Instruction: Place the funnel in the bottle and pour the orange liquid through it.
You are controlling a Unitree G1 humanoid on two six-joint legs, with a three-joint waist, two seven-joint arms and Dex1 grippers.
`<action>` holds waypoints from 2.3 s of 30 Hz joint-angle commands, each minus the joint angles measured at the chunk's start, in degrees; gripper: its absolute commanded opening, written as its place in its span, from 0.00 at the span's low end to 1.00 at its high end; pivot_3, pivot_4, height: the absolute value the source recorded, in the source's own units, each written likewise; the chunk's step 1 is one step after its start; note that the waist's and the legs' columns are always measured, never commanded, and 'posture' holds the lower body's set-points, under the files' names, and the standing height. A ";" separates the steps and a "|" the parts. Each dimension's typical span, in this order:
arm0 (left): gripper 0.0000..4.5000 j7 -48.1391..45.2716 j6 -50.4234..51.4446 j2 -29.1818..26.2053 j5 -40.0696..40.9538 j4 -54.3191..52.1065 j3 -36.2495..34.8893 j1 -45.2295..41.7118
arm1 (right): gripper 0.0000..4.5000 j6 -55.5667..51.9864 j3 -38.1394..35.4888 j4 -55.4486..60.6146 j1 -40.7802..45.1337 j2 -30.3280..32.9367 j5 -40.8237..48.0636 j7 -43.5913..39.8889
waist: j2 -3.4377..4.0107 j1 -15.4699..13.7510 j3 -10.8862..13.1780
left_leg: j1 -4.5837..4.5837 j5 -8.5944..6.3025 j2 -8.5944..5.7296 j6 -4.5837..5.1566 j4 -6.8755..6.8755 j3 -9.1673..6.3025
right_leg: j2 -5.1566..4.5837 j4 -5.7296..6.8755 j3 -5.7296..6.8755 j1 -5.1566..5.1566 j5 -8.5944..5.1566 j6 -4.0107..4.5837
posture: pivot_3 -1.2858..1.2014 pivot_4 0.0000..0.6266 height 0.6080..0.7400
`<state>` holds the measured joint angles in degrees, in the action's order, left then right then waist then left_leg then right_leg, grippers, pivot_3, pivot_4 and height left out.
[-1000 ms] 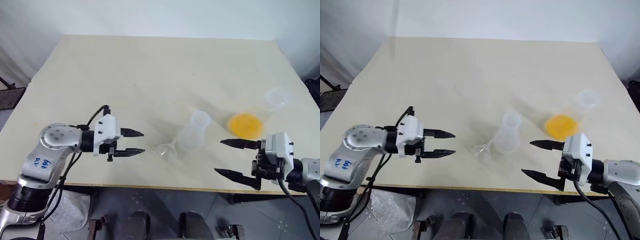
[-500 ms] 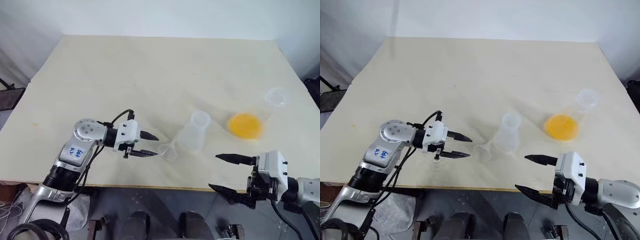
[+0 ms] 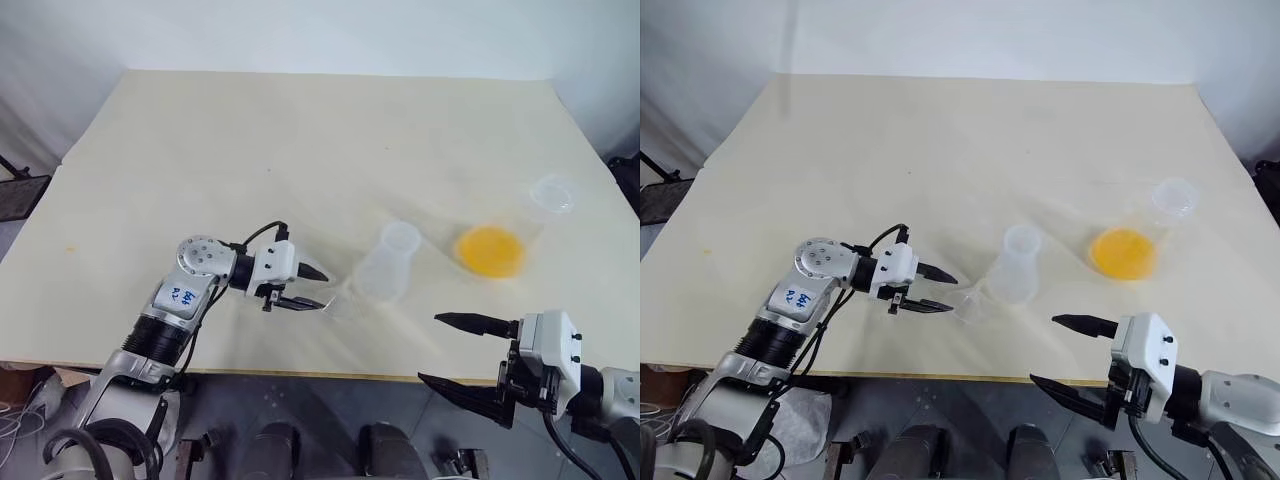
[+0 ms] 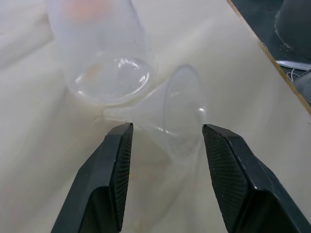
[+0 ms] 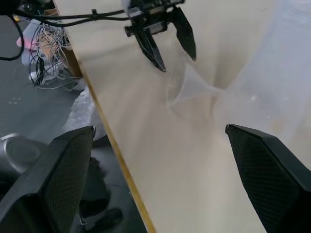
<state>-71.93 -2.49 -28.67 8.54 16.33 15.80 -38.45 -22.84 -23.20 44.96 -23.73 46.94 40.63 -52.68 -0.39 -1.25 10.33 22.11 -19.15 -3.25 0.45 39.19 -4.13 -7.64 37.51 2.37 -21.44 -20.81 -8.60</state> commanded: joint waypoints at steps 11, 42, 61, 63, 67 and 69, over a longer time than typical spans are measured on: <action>0.45 -0.36 -3.40 4.02 -2.46 6.18 0.39 -4.06 | 1.00 -0.09 -3.35 2.97 -2.25 -0.38 1.53 1.08 | -0.01 -0.02 0.00 | 0.00 0.00 -0.02 0.00 0.00 -0.01 | -0.01 0.01 0.05 0.01 0.00 -0.01 | 0.52 0.24 1.00; 0.01 -13.18 23.53 -12.53 9.14 -7.52 -6.22 -4.82 | 1.00 -0.28 -4.50 0.12 0.88 0.90 1.30 -0.28 | 0.00 0.62 0.00 | 0.00 0.00 0.05 0.00 0.00 -0.05 | 0.01 0.02 0.05 0.00 0.00 0.00 | 0.52 0.24 1.00; 0.01 -17.11 47.20 -14.63 19.29 -2.76 -4.20 -27.48 | 1.00 -2.08 -4.84 -8.01 13.93 -0.02 3.97 0.96 | -0.03 1.20 0.01 | 0.03 0.00 0.02 0.00 -0.02 -0.13 | 0.00 0.04 0.10 0.02 0.00 -0.01 | 0.52 0.24 1.00; 0.01 -17.06 48.93 -13.20 18.52 -1.48 -2.31 -30.31 | 1.00 -2.39 -5.23 -8.78 15.33 -1.27 5.80 2.25 | -0.03 1.26 0.01 | 0.04 0.00 0.03 -0.01 0.00 -0.13 | 0.00 0.04 0.12 0.02 0.00 -0.01 | 0.52 0.24 1.00; 0.01 -17.54 50.74 -9.98 16.43 2.53 1.75 -36.31 | 1.00 -2.08 -6.01 -9.60 16.54 -2.99 8.00 3.06 | -0.04 1.22 0.02 | 0.06 0.00 0.01 -0.01 0.00 -0.13 | 0.00 0.04 0.13 0.01 0.00 -0.01 | 0.52 0.24 1.00; 0.01 -17.28 51.41 -8.79 15.44 4.74 3.27 -38.38 | 1.00 -1.96 -5.72 -9.14 16.25 -3.08 7.67 3.19 | -0.04 1.27 0.02 | 0.06 0.00 -0.01 0.00 -0.01 -0.13 | -0.01 0.05 0.13 0.00 0.00 -0.01 | 0.52 0.24 1.00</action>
<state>-86.02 48.26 -37.80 25.01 19.72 18.43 -74.87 -25.31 -27.40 35.04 -7.35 44.20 47.23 -49.67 -0.42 0.02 10.35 22.17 -19.14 -3.26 0.45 39.18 -4.26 -7.65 37.56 2.50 -21.45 -20.81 -8.61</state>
